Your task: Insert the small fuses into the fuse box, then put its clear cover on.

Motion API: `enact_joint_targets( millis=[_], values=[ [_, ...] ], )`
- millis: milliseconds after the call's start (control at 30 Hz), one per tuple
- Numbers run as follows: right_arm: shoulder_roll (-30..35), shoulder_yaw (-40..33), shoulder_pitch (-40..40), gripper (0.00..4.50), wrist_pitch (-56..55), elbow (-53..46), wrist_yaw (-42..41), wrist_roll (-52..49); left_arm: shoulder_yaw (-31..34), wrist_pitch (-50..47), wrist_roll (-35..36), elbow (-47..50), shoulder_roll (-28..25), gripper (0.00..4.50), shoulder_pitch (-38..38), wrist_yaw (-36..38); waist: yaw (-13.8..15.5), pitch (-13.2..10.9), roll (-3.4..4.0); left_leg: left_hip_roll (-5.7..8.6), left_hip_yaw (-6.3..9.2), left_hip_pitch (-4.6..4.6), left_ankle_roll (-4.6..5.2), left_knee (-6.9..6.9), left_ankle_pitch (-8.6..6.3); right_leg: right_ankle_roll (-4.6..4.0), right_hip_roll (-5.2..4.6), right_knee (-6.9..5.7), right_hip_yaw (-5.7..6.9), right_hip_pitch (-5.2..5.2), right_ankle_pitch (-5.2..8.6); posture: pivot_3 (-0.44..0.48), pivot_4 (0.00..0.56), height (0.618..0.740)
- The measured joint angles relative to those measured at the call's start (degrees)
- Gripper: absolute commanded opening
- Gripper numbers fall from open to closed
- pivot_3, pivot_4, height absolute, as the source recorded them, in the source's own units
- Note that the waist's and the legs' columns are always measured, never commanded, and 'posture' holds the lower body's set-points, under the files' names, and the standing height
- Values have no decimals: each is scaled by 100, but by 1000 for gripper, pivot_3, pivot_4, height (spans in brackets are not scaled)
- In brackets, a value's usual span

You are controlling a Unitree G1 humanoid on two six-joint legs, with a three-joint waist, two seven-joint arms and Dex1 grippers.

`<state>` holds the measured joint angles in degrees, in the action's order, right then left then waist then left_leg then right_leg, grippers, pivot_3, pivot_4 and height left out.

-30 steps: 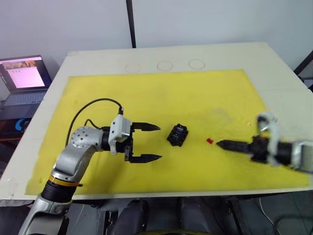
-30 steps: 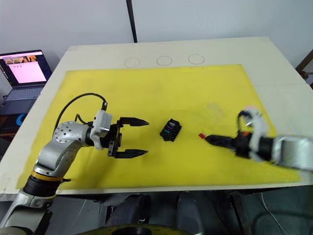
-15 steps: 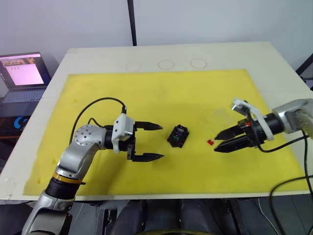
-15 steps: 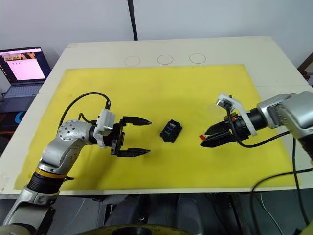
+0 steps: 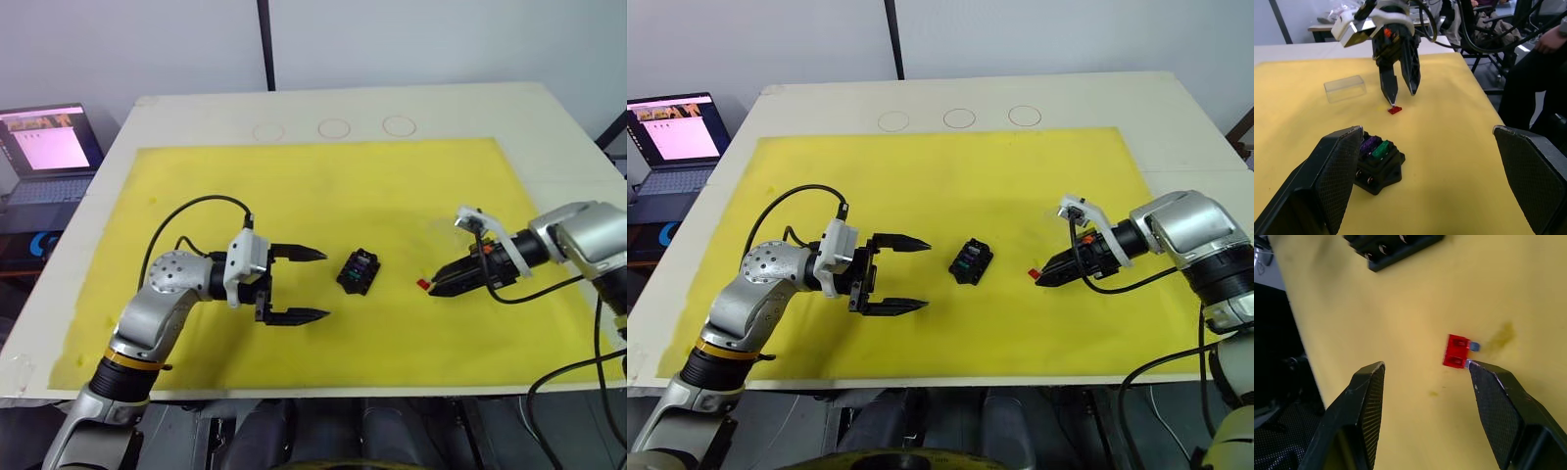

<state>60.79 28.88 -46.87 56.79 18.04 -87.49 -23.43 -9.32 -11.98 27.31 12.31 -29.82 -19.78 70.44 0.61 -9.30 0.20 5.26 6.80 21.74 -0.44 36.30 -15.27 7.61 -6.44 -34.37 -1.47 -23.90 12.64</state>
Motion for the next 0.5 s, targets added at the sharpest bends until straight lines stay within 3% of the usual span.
enact_joint_targets(
  millis=[500],
  values=[
    [-239, -107, -118, 2826, 275, 379, -381, 279, -1, 10, 60, 26, -24, 4500, 8, 42, -7, 0, 0, 0, 0, -1, -1, 1, 1, 0, 0, -2, 0, 0, -1, 0, 150, 740]
  ],
)
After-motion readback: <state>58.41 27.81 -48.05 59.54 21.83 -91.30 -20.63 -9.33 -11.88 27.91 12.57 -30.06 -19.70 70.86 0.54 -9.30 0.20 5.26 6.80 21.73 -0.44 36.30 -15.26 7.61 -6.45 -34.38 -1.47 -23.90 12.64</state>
